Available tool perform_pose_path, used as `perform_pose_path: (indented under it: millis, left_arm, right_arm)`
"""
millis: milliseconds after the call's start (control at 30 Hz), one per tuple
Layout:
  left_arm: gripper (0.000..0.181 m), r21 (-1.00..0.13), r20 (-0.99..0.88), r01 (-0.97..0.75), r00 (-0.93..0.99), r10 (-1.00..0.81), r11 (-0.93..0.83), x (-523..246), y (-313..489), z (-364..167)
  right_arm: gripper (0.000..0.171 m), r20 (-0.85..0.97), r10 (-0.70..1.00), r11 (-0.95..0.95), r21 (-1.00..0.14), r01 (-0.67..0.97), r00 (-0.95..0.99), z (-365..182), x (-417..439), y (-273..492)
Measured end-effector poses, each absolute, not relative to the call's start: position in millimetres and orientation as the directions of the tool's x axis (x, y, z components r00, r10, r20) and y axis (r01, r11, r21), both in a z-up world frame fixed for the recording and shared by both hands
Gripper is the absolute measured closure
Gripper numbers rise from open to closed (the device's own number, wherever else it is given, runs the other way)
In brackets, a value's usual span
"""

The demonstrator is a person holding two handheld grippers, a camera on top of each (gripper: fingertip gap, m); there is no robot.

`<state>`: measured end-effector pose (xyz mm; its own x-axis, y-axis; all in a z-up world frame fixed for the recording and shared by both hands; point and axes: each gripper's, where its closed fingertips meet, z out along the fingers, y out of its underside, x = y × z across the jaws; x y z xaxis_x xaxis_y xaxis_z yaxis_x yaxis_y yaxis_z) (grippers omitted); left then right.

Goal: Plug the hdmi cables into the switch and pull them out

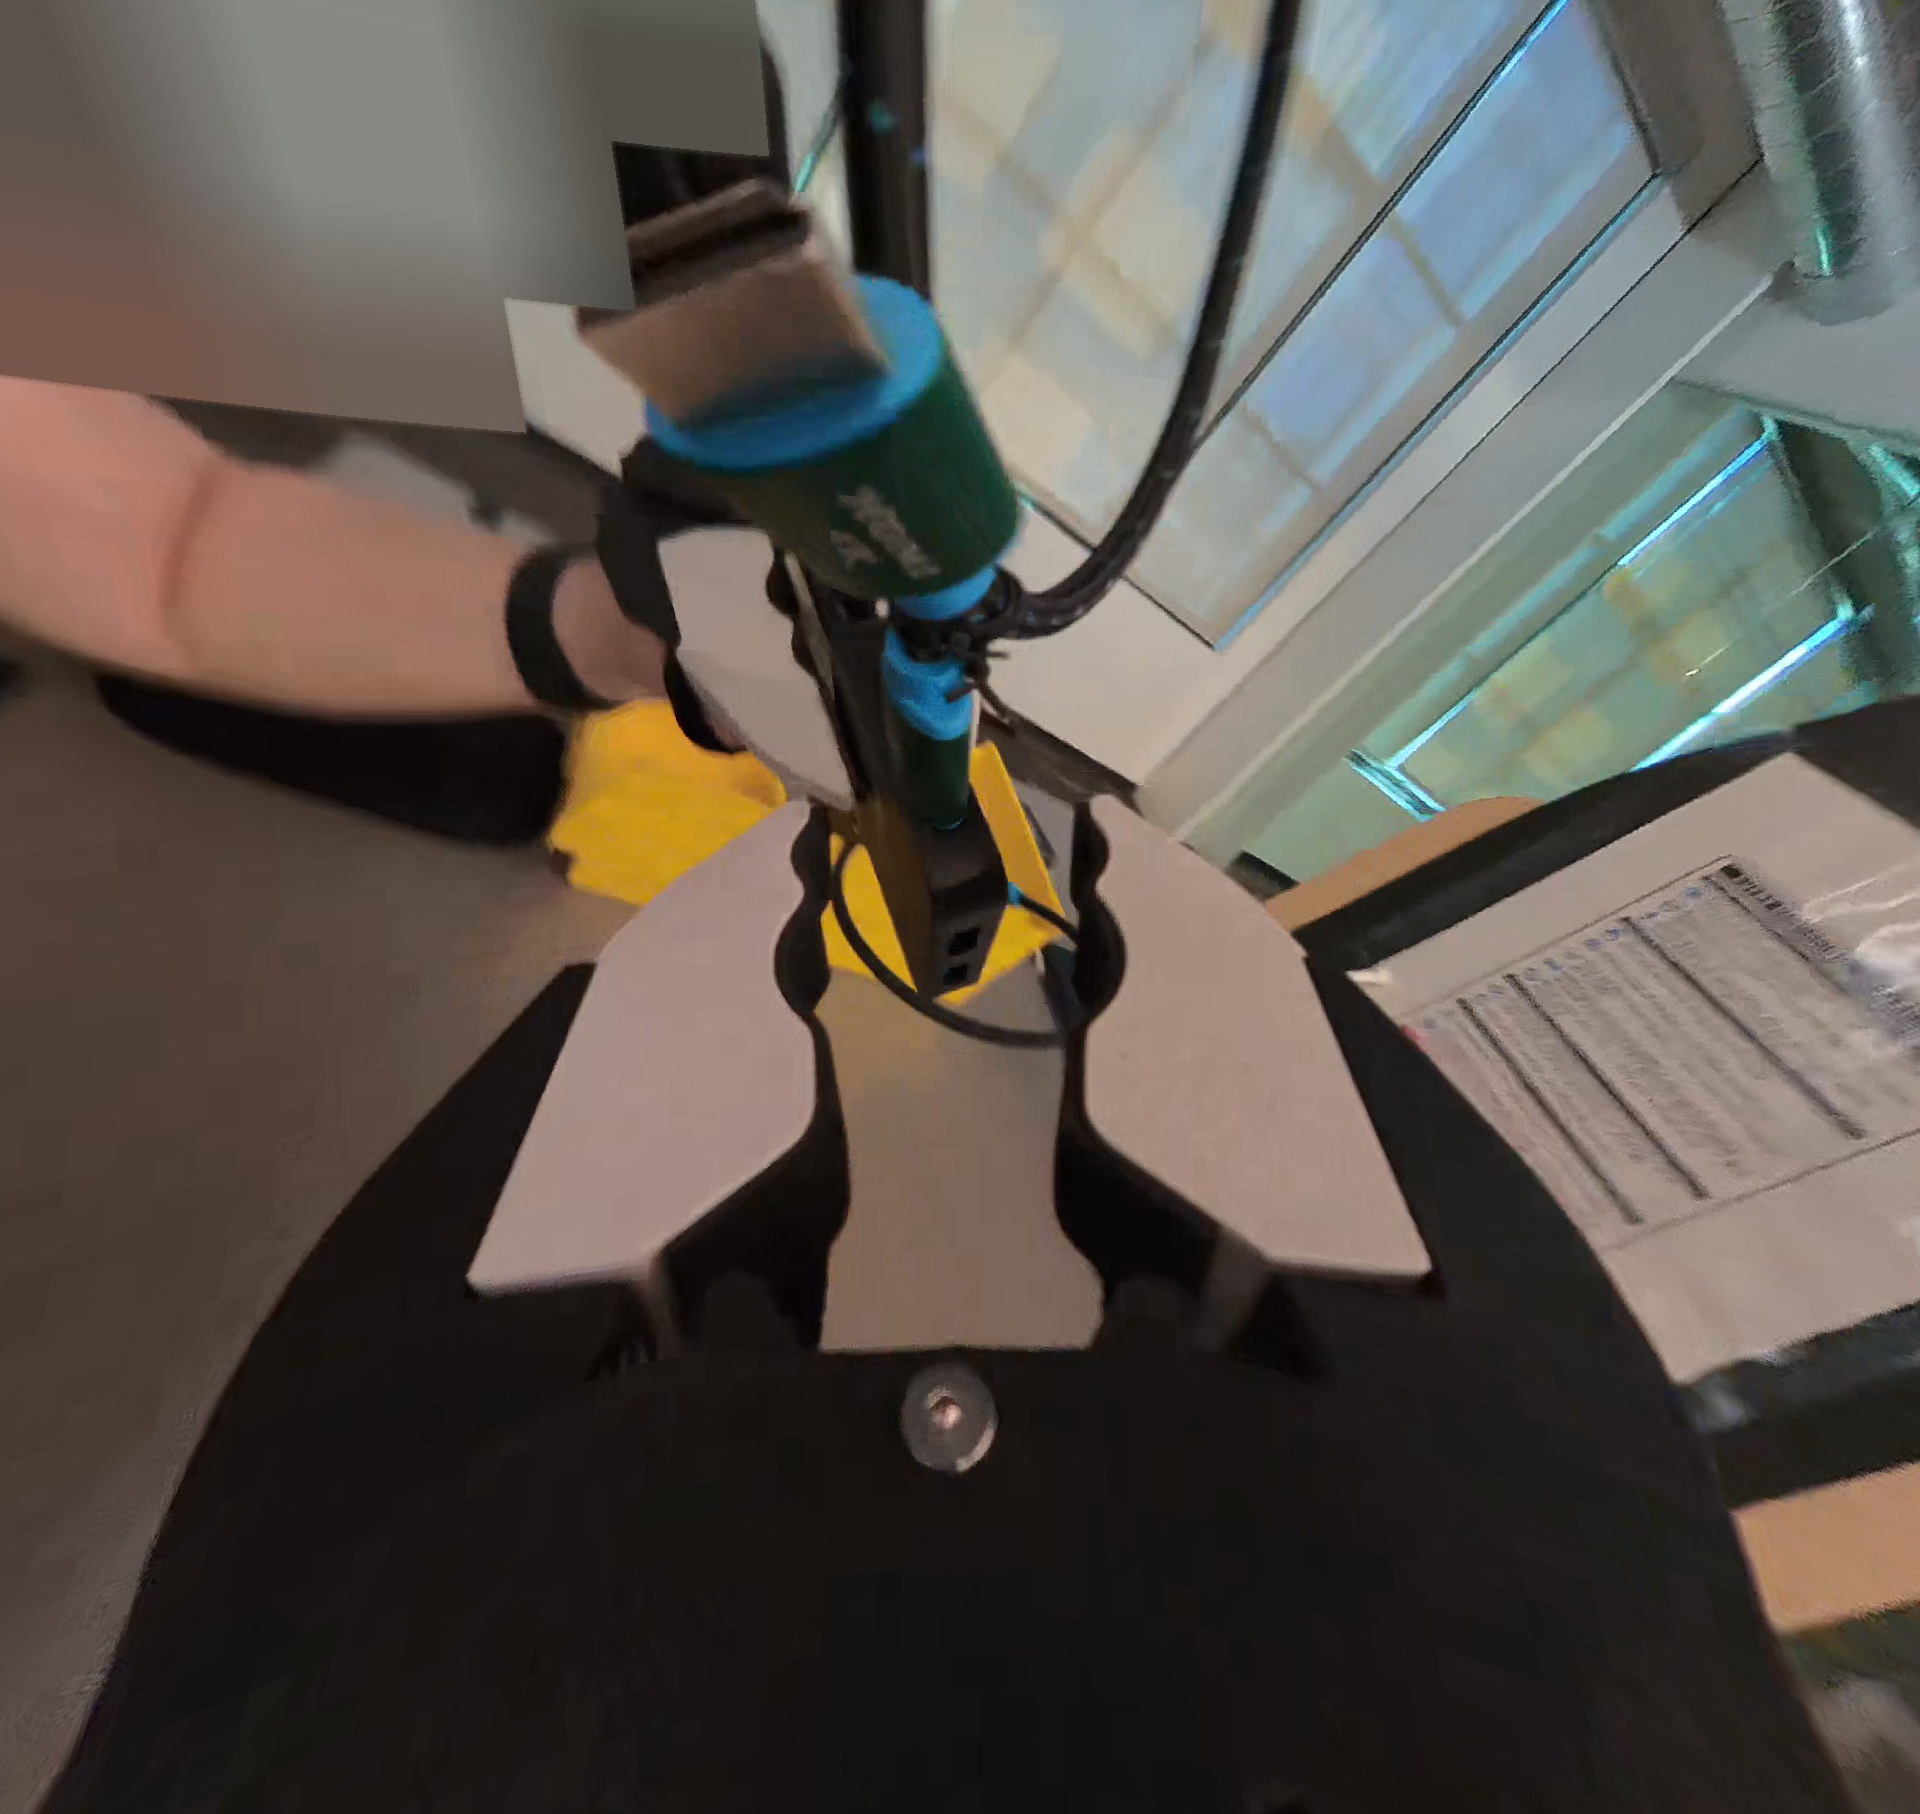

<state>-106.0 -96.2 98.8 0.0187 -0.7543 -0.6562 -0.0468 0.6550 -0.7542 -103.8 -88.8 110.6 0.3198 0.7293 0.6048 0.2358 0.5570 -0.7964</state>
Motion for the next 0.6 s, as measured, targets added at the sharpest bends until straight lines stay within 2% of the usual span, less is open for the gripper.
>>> perform_pose_path:
  millis: [33,67,100,133,400,600]
  left_arm:
    - [0.167,-0.744,-0.667,-0.054,0.003,-0.745,0.666,-104.6,-99.1,96.0]
    - [0.167,-0.729,-0.682,-0.060,-0.007,-0.731,0.681,-103.9,-101.2,93.8]
    - [0.167,-0.711,-0.701,-0.067,-0.017,-0.713,0.700,-104.1,-102.4,91.6]
    - [0.167,-0.693,-0.717,-0.080,-0.022,-0.697,0.716,-104.6,-101.8,89.4]
    - [0.164,-0.555,-0.831,-0.088,0.029,-0.555,0.827,-99.6,-103.5,82.3]
    - [0.167,-0.508,-0.859,-0.145,0.009,-0.512,0.849,-99.1,-96.7,73.5]
  right_arm:
    - [0.132,0.663,0.684,0.593,-0.748,0.296,0.304,105.0,-105.0,-88.0]
    - [0.150,0.719,0.641,0.634,-0.693,0.342,0.268,99.2,-106.3,-90.1]
    - [0.149,0.747,0.618,0.662,-0.662,0.352,0.245,96.2,-107.2,-92.8]
    - [0.155,0.758,0.615,0.670,-0.648,0.363,0.218,92.8,-107.8,-94.5]
    - [0.156,0.882,0.448,0.782,-0.465,0.416,0.144,85.2,-110.6,-95.8]
    - [0.156,0.902,0.413,0.800,-0.424,0.425,0.124,77.6,-110.1,-90.0]
